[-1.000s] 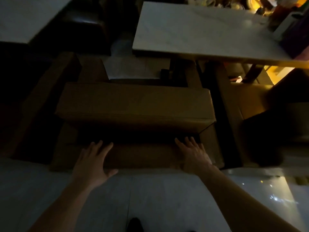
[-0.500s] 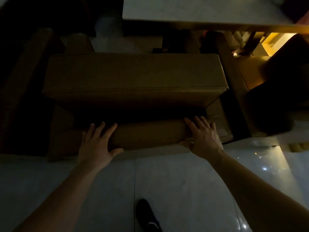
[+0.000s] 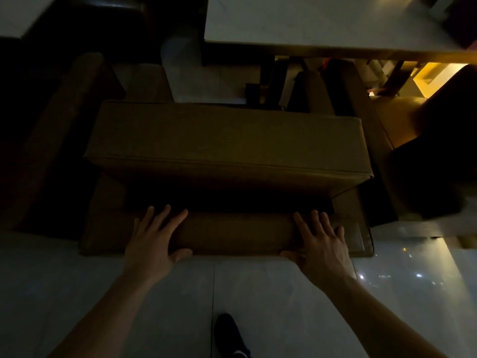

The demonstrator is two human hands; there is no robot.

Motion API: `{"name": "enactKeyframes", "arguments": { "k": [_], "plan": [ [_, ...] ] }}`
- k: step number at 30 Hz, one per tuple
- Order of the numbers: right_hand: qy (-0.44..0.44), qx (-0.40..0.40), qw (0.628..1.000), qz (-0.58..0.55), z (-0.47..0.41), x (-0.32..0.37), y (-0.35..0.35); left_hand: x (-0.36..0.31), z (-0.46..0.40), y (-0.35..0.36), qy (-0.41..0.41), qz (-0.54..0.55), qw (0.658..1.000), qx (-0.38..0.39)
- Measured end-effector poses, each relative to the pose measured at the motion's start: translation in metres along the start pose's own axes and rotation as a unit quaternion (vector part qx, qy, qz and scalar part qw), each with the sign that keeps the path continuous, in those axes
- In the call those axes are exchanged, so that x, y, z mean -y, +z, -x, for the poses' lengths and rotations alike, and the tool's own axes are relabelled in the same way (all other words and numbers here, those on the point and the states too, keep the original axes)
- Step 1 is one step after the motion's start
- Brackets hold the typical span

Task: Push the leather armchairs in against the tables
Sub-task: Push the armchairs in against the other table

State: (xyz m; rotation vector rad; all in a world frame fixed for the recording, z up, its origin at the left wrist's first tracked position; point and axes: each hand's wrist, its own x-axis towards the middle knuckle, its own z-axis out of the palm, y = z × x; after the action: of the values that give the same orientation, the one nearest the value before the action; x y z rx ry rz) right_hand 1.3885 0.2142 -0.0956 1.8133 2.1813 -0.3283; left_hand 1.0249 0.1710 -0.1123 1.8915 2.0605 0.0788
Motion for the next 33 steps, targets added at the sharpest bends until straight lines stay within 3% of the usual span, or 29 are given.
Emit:
{"name": "enactKeyframes", "arguments": {
  "k": [15, 33],
  "plan": [
    [0.003, 0.012, 1.000, -0.005, -0.020, -0.003, -0.006, 0.001, -0.018, -0.002, 0.001, 0.010, 1.000, 0.003],
    [0.003, -0.037, 0.999, -0.018, -0.084, -0.007, -0.023, 0.002, -0.083, -0.017, 0.003, 0.024, 1.000, 0.008]
  ]
}}
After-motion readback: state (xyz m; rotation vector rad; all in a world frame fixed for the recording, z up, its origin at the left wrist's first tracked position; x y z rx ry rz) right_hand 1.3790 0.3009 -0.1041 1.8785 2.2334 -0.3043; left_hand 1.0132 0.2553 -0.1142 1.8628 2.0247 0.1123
